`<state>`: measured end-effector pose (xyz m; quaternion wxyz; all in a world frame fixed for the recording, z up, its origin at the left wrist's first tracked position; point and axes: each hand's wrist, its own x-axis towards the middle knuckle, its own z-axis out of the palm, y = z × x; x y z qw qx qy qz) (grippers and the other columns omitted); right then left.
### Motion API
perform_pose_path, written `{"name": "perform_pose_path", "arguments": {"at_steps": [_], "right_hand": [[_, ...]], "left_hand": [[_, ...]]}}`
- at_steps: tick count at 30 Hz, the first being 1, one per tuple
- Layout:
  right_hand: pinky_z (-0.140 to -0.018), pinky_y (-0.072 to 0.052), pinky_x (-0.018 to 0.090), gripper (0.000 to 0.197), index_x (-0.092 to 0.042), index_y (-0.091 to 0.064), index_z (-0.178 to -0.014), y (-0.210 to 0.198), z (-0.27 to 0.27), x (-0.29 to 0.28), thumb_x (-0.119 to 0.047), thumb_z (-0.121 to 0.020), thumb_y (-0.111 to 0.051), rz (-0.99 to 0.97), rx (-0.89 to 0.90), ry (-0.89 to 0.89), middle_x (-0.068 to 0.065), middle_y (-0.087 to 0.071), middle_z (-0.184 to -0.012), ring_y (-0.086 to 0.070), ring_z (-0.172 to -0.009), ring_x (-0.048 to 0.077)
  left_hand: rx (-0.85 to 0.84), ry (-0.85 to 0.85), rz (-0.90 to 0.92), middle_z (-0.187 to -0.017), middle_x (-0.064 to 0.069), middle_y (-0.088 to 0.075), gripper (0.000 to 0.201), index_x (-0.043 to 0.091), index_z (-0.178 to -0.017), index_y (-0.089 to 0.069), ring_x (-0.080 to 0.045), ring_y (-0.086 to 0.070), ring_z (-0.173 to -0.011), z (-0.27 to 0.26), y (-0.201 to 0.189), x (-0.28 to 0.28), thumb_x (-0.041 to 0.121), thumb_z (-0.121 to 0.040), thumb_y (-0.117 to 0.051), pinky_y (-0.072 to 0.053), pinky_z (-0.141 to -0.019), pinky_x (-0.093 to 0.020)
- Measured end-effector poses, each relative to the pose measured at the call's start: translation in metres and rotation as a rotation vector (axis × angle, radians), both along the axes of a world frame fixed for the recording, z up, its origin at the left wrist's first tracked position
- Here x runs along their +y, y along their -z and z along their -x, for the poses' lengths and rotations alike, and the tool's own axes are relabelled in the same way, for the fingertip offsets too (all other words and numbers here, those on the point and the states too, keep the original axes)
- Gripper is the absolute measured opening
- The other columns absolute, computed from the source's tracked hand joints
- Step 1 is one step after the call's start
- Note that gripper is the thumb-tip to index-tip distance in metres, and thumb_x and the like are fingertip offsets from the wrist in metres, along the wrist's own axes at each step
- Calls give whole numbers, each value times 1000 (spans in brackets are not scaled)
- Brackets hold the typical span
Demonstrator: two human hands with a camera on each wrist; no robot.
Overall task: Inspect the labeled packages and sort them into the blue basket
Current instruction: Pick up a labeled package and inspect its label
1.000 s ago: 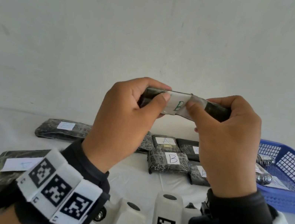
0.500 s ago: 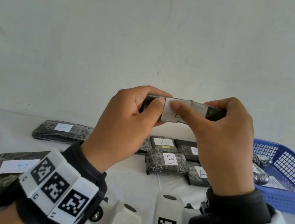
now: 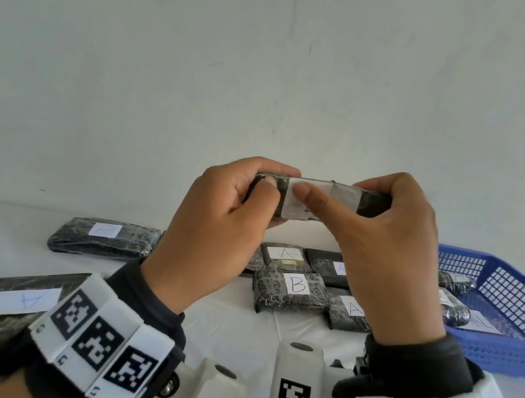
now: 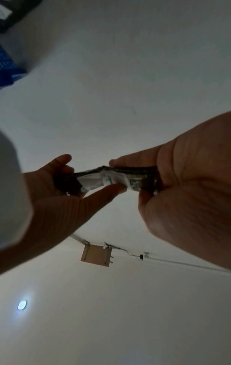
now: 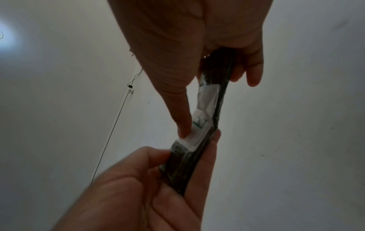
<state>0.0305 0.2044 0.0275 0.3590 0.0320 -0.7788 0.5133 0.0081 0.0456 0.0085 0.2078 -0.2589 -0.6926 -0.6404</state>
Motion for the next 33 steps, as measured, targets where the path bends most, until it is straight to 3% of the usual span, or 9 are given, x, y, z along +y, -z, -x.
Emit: {"name": "perform_pose_path", "arguments": {"at_steps": [2,5,8,12,16,19,23,29,33], "right_hand": [[-63,-40,23,62,-21,-58,-96,0,0,1,-65,-63,-87,2,2,9,1,-64,-94,-58,-79,15],[-63,-42,20,57,-21,-58,-99,0,1,3,-59,-68,-88,-36,-13,10,-1,-63,-96,-59,-82,14],[-58,-42,12,55,-20,-59,-100,-2,0,7,-58,-71,-86,-64,-43,15,-6,-63,-92,-58,-78,7],[-63,-41,20,68,-25,-55,-104,-7,-5,10,-65,-60,-87,-137,-99,-16,-3,-61,-101,-60,-88,14],[-62,-40,22,70,-21,-56,-102,-5,-1,11,-62,-58,-91,-135,-97,-1,-1,-63,-98,-60,-85,16],[-60,-43,17,65,-22,-58,-99,-6,-1,13,-62,-59,-90,-107,-92,-60,-3,-65,-92,-59,-77,12],[-52,-42,13,57,-18,-59,-90,-6,-2,12,-56,-64,-92,-39,-53,-67,-6,-61,-76,-52,-63,9],[-69,-61,45,50,-16,-63,-88,-2,-1,6,-57,-72,-87,11,-18,-41,4,-72,-81,-72,-78,29],[-51,-53,26,37,-10,-64,-88,-1,1,9,-37,-80,-87,94,-37,-162,7,-74,-79,-73,-68,27]], "left_hand": [[7,9,5,-95,-16,-77,25,15,-116,-75,-24,-76,-92,-1,-1,1,17,-104,-53,-64,-89,-35],[-36,24,-23,-98,-3,-80,27,13,-116,-75,-13,-77,-96,0,0,1,6,-106,-50,-64,-88,-32],[-46,68,-46,-98,-14,-79,24,17,-115,-75,-24,-77,-95,0,-1,1,14,-100,-57,-63,-89,-31],[-105,113,-71,-101,-10,-80,32,18,-119,-73,-22,-78,-98,-1,-2,-1,-1,-101,-54,-62,-93,-35],[-79,116,-51,-102,-23,-76,30,22,-120,-72,-44,-73,-99,-1,-2,-2,6,-96,-64,-61,-95,-48],[-105,157,-111,-102,-10,-80,31,17,-119,-72,-25,-78,-100,1,-4,-4,-4,-99,-60,-62,-93,-35],[-64,141,-150,-96,-9,-80,14,17,-108,-75,-24,-78,-96,-1,-4,-1,11,-97,-70,-63,-89,-34],[-72,108,-158,-89,-3,-79,11,16,-100,-76,-20,-78,-92,-1,-3,-1,10,-96,-68,-64,-80,-29],[-80,89,-197,-85,-1,-79,13,16,-95,-76,-19,-78,-90,1,-3,-3,5,-95,-68,-63,-75,-25]]}}
